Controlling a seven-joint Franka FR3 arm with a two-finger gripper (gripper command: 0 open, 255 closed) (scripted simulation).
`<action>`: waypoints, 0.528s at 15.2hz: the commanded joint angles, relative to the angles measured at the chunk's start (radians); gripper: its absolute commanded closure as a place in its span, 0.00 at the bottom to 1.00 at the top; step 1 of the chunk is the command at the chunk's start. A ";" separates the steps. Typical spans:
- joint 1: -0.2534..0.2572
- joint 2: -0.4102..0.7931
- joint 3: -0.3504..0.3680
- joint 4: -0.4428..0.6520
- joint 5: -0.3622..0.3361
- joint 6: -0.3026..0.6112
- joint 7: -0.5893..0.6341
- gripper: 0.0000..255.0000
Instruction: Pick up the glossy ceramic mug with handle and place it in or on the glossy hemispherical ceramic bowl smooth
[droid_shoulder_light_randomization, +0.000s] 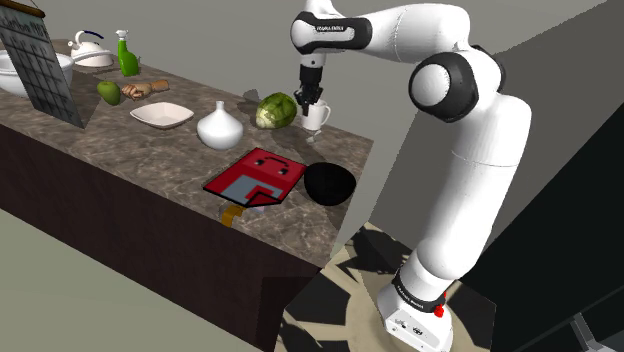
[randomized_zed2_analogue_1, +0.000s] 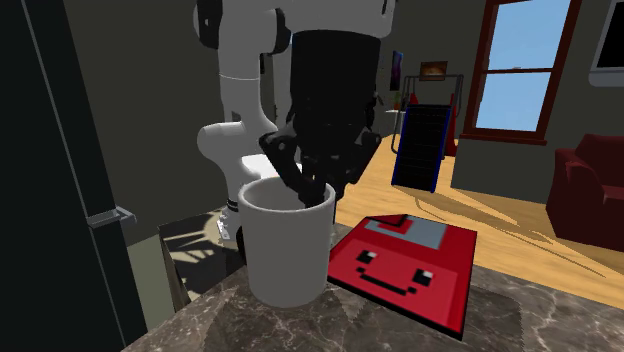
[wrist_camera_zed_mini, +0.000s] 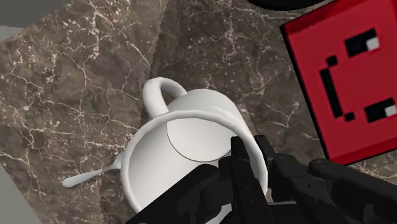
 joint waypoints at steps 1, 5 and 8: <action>0.013 -0.082 0.003 -0.101 -0.014 0.019 0.016 1.00; 0.035 -0.248 0.017 -0.296 -0.041 0.048 0.059 1.00; 0.047 -0.368 0.033 -0.423 -0.057 0.054 0.092 1.00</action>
